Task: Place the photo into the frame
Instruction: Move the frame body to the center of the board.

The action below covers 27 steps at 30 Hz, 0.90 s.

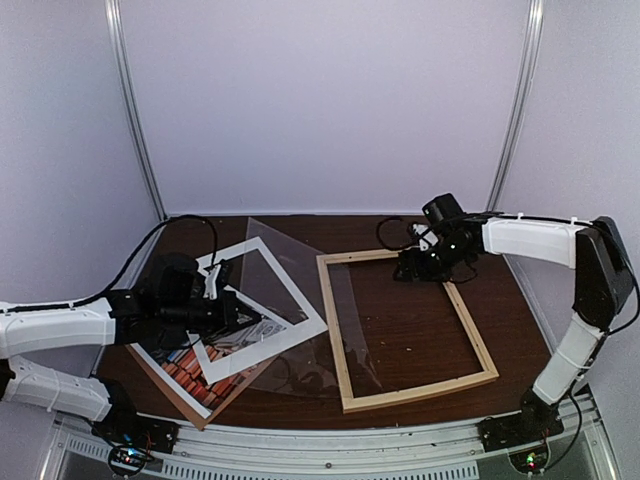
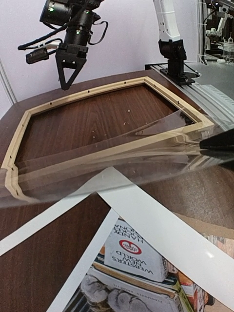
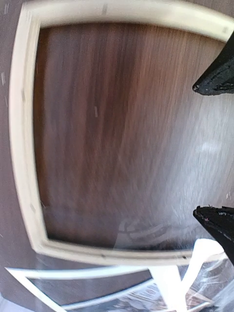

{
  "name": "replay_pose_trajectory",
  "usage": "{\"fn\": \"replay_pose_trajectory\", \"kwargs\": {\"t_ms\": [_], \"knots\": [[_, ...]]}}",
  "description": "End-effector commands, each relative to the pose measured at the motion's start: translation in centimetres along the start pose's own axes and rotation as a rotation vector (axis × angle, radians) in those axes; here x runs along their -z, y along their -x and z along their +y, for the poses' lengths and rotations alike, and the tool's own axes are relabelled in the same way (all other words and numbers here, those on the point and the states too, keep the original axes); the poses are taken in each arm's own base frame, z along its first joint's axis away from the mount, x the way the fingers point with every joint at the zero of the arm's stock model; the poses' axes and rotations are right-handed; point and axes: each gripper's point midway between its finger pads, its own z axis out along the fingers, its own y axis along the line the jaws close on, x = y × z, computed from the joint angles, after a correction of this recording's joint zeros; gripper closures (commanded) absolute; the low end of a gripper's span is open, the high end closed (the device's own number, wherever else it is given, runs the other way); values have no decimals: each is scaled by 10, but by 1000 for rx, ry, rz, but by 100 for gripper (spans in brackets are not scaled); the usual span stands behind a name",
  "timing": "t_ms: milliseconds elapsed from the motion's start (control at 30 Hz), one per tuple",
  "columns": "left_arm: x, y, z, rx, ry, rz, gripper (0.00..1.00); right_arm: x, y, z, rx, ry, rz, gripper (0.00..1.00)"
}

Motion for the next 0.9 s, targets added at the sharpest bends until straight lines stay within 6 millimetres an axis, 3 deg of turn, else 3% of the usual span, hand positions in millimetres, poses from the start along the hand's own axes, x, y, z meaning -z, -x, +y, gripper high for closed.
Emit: {"fn": "replay_pose_trajectory", "kwargs": {"t_ms": [0, 167, 300, 500, 867], "knots": [[9, 22, -28, -52, -111, -95, 100, 24, -14, -76, -85, -242, 25, 22], [18, 32, -50, -127, -156, -119, 100, 38, -33, -128, -143, -378, 53, 19], [30, 41, -71, -194, -208, -149, 100, 39, -45, -149, -186, -401, 72, 19], [49, 51, -100, -282, -275, -186, 100, 26, -61, -157, -211, -368, 116, 22], [66, 66, -135, -294, -379, -229, 100, 5, -85, -142, -251, -241, 140, 35]]}}
